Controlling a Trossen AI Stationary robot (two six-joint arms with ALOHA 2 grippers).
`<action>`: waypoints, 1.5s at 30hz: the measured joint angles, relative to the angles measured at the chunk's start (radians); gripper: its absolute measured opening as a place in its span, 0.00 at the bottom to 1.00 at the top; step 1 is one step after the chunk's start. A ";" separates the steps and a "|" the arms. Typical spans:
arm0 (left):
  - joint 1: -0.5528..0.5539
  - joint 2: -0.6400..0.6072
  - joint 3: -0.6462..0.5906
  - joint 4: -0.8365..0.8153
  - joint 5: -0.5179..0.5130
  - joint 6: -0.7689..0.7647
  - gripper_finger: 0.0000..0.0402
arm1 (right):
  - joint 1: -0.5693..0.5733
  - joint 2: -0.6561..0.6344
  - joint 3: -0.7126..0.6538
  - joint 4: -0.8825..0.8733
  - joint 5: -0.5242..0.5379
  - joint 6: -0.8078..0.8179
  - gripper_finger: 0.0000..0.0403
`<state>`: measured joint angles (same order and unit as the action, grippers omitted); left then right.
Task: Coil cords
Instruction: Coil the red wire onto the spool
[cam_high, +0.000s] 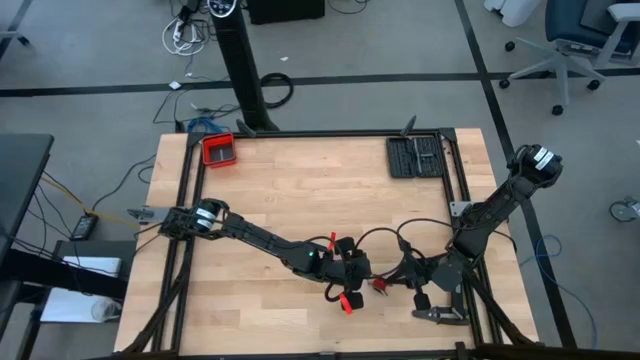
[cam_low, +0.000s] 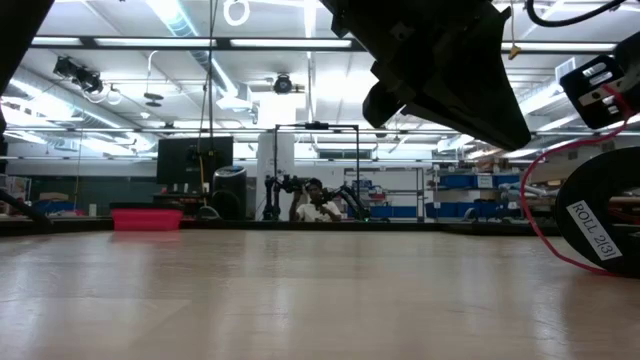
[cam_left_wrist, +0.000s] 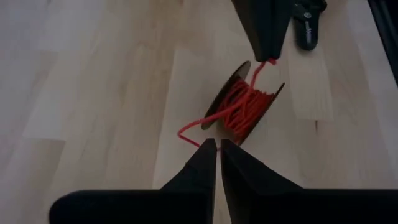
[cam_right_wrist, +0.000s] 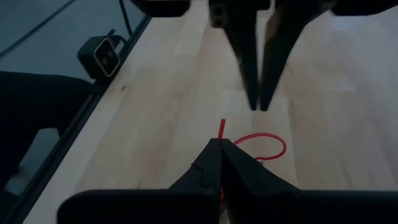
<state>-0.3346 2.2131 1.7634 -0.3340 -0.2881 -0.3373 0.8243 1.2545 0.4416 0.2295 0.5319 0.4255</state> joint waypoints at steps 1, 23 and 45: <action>-0.001 0.000 0.000 0.003 -0.010 0.011 0.07 | 0.005 0.002 0.000 0.001 -0.002 0.000 0.01; 0.068 0.030 -0.001 0.226 0.168 0.179 0.07 | 0.034 0.003 0.000 0.023 -0.040 -0.036 0.01; 0.130 0.066 0.000 0.289 0.339 0.412 0.32 | 0.035 0.003 0.000 0.022 -0.056 -0.061 0.01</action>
<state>-0.2047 2.2787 1.7634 -0.0453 0.0505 0.0750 0.8597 1.2579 0.4416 0.2512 0.4759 0.3645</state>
